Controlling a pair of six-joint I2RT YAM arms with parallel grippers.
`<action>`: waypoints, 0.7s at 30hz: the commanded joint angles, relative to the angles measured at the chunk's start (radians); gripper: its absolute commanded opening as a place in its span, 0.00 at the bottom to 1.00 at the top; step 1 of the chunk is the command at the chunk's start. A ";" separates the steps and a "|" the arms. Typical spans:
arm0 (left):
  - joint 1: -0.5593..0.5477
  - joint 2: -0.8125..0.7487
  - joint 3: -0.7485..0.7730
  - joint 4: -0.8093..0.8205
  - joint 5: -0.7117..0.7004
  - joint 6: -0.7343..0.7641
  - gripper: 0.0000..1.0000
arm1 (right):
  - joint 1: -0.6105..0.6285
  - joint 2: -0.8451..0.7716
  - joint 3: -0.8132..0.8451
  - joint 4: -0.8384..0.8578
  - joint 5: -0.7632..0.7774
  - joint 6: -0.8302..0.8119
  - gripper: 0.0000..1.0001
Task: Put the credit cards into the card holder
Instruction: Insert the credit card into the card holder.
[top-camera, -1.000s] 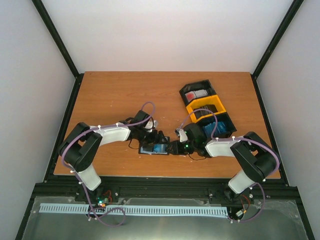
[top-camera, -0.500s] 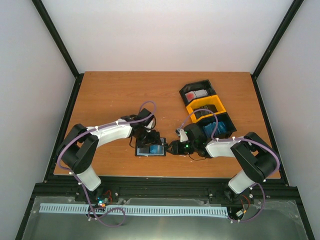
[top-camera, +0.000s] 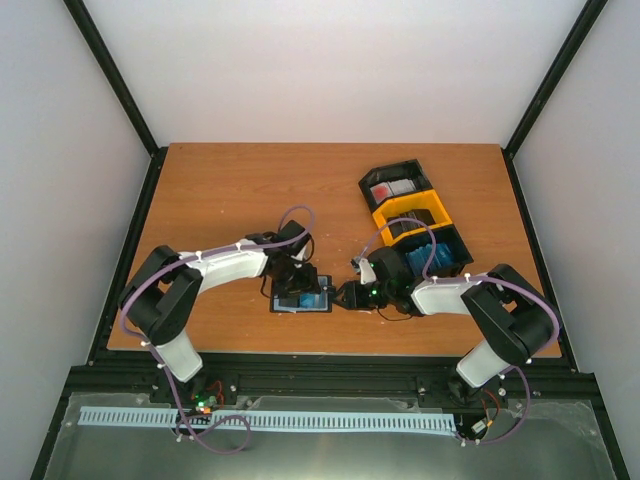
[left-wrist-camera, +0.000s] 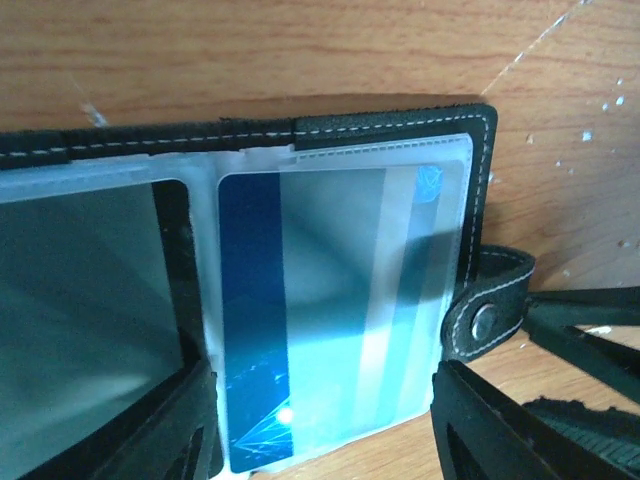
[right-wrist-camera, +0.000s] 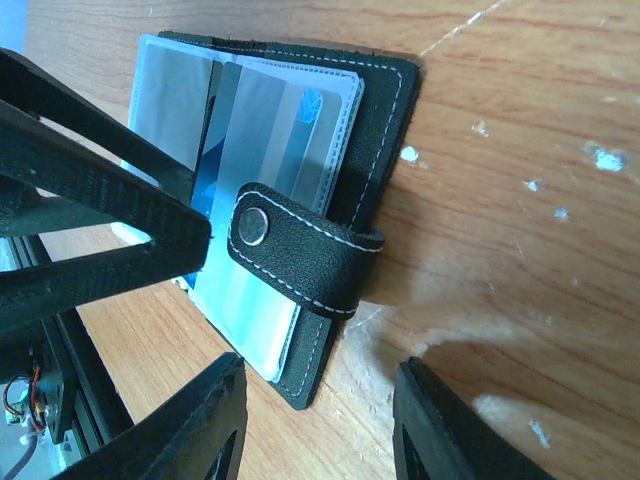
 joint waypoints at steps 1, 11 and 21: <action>-0.013 0.038 -0.023 0.052 0.032 -0.008 0.58 | 0.009 0.018 -0.012 -0.019 0.029 -0.005 0.41; -0.013 0.053 -0.045 0.099 0.083 0.002 0.57 | 0.009 0.032 -0.009 -0.011 0.016 -0.007 0.41; -0.013 -0.041 -0.049 0.086 -0.009 0.004 0.62 | 0.009 -0.041 -0.008 -0.071 0.084 -0.014 0.41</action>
